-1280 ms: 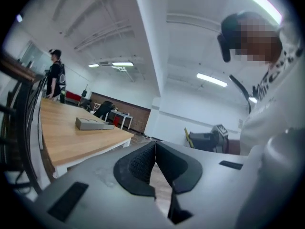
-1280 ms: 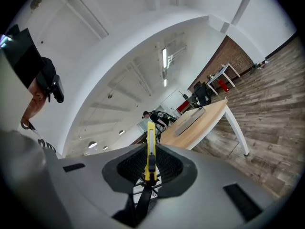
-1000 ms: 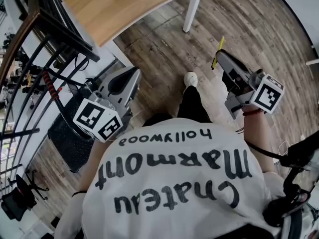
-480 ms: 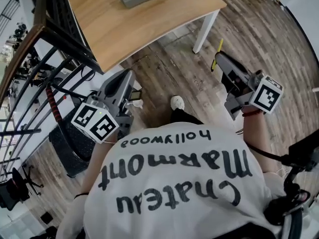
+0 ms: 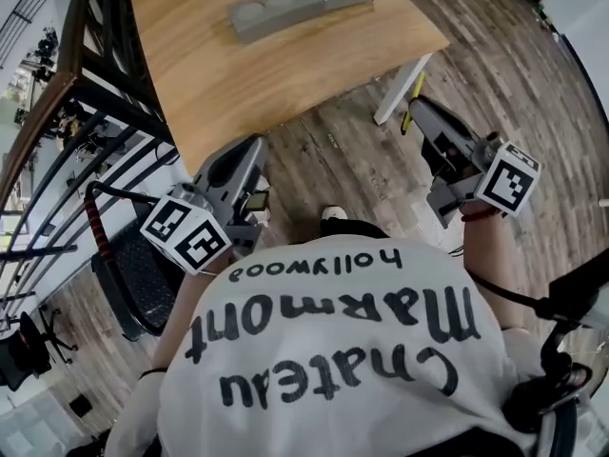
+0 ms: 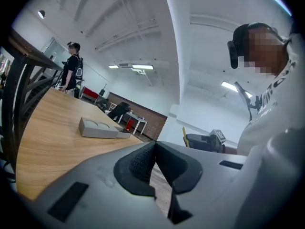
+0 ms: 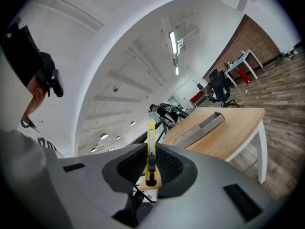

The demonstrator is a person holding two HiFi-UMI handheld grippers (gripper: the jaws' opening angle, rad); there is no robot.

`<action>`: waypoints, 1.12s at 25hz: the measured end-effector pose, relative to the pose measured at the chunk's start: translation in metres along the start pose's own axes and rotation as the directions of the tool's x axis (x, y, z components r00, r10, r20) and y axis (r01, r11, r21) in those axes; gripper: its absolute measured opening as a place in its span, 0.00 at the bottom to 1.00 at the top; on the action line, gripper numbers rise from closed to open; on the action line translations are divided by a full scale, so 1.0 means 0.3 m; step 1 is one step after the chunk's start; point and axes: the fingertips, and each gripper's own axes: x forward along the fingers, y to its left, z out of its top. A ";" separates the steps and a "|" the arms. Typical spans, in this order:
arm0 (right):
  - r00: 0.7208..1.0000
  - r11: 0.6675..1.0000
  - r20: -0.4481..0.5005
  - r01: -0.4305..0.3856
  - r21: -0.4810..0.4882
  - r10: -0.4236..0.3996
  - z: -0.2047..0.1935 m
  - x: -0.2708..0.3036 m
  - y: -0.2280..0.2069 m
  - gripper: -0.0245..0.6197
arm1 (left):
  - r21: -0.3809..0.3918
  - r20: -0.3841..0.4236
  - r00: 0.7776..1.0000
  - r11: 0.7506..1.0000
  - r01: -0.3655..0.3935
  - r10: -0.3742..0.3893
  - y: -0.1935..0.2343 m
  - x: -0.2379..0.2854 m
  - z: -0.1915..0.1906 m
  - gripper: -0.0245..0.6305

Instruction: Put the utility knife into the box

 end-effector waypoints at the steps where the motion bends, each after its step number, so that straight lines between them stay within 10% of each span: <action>1: 1.000 1.000 -0.003 -0.003 0.004 0.003 -0.008 -0.001 -0.002 0.13 | -0.002 -0.003 1.000 1.000 -0.004 0.004 0.002 -0.005 -0.005 0.05; 28: 0.996 0.997 -0.049 -0.076 0.025 0.077 0.067 0.096 -0.166 0.13 | 0.041 0.020 0.996 0.995 -0.090 0.089 0.088 0.118 0.056 0.05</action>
